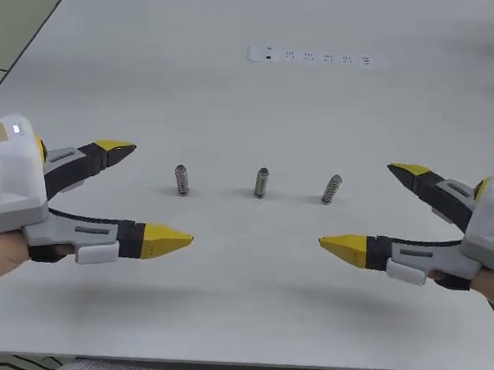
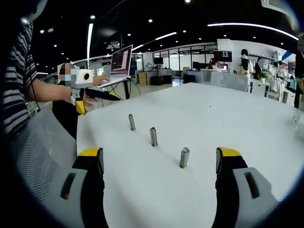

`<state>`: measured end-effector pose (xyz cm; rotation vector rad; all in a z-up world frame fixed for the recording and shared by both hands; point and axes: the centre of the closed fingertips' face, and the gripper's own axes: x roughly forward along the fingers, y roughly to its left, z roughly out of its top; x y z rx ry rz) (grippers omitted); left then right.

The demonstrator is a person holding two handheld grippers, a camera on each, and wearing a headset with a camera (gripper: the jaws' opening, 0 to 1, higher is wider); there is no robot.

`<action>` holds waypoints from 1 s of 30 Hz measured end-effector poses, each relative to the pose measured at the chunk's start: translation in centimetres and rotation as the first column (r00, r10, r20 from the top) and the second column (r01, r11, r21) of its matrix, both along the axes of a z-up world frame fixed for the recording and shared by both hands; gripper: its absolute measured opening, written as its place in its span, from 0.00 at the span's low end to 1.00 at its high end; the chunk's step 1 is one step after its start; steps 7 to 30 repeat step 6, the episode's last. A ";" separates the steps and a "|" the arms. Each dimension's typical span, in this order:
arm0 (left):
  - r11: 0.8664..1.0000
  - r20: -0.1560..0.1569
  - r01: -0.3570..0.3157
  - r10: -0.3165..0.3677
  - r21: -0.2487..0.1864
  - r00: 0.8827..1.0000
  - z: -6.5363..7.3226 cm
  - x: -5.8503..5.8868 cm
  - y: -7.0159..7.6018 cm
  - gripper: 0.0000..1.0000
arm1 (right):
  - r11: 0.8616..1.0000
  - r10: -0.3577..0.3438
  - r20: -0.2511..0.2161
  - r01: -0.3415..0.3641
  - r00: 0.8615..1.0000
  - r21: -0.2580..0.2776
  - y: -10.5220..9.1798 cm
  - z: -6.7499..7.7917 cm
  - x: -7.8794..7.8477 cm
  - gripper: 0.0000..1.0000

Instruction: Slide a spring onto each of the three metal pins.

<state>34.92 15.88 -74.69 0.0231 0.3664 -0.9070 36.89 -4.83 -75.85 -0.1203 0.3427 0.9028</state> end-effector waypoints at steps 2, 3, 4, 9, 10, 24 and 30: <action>1.000 0.001 -0.005 0.005 0.003 1.000 -0.2 -0.1 0.1 0.97 | 1.000 -0.017 0.008 0.017 1.000 0.001 -0.7 0.1 0.2 1.00; 1.000 -0.001 -0.007 0.007 0.005 1.000 -0.3 -0.1 0.1 0.97 | 1.000 -0.020 0.009 0.020 1.000 0.000 -0.8 0.2 0.3 1.00; 1.000 -0.007 -0.012 0.012 0.013 1.000 -0.6 -0.1 0.2 0.97 | 1.000 -0.027 0.006 0.027 1.000 0.001 -0.9 0.2 0.2 1.00; 1.000 -0.009 -0.019 0.019 0.003 1.000 -0.6 -0.2 0.2 0.97 | 0.999 -0.032 0.005 0.032 0.999 0.002 -1.1 0.3 0.1 1.00; 1.000 -0.009 -0.019 0.019 0.003 1.000 -0.6 -0.2 0.2 0.97 | 0.999 -0.032 0.005 0.032 0.999 0.002 -1.1 0.3 0.1 1.00; 1.000 -0.009 -0.019 0.019 0.003 1.000 -0.6 -0.2 0.2 0.97 | 0.999 -0.032 0.005 0.032 0.999 0.002 -1.1 0.3 0.1 1.00; 1.000 -0.009 -0.019 0.019 0.003 1.000 -0.6 -0.2 0.2 0.97 | 0.999 -0.032 0.005 0.032 0.999 0.002 -1.1 0.3 0.1 1.00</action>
